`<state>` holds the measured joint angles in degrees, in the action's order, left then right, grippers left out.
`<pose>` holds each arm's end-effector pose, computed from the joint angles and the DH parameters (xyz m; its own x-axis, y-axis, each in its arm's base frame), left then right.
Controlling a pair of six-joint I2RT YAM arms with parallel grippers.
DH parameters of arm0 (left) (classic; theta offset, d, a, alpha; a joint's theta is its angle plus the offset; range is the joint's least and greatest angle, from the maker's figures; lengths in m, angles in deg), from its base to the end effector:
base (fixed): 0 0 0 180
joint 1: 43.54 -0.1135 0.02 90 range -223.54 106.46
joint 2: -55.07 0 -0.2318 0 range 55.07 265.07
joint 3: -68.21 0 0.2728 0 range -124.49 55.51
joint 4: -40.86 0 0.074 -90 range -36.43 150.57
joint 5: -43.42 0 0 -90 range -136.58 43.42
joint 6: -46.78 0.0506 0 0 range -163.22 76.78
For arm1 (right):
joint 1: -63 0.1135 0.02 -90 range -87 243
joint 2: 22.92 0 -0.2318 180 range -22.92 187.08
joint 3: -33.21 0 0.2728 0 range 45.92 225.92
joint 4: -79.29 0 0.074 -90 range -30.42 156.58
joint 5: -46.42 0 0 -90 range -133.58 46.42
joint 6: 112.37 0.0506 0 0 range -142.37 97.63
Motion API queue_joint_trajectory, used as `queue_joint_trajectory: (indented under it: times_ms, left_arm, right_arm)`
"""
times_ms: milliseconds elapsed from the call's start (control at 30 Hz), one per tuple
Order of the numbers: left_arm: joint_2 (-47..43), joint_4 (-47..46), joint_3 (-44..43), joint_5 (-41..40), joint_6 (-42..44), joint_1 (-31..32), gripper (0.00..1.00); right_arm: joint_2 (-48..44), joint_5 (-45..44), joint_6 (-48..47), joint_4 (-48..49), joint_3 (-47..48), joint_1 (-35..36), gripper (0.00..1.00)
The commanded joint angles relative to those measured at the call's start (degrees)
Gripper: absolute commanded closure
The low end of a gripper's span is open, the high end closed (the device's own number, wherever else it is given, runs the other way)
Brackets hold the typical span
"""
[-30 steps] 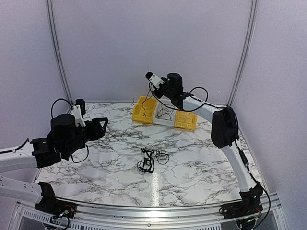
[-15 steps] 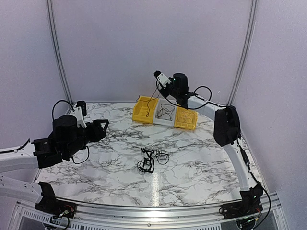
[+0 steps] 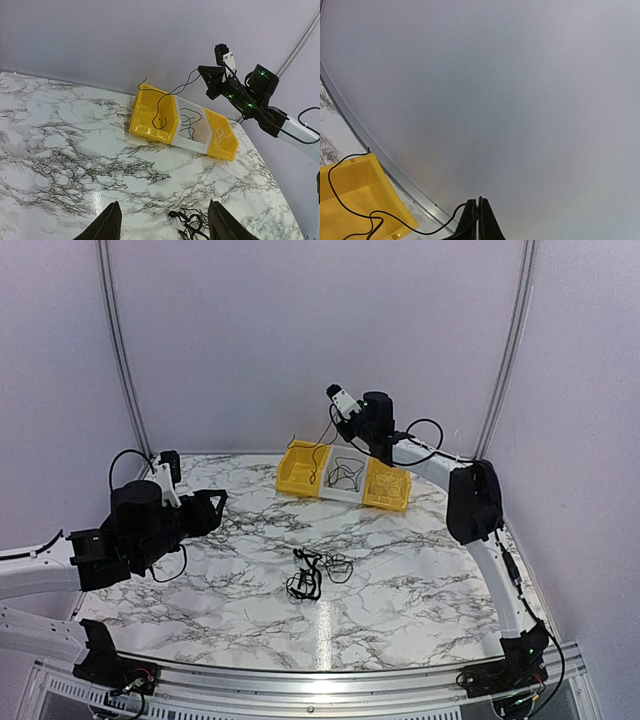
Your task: Untangle the cables
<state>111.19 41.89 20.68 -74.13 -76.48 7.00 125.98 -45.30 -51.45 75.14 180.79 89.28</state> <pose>0.1946 -0.1995 0.2453 -0.3053 -0.3942 -0.8668 0.2718 0.8363 -0.4761 0.5523 0.2710 0.2151 0.1274 -0.4789 -0.8686 -0.4049 0.7743 -0.4863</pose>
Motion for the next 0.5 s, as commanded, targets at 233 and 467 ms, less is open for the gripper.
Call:
queue_joint_trajectory:
  times_ms: [233, 467]
  left_arm:
    - [0.74, -0.44, 0.34, -0.34, -0.58, -0.36, 0.39]
    - [0.48, -0.62, 0.65, -0.13, -0.92, -0.36, 0.39]
  right_arm:
    - [-7.11, -2.75, 0.01, 2.05, -2.04, -0.79, 1.00]
    - [-8.51, 3.61, -5.73, -0.05, -7.80, 1.13, 1.00]
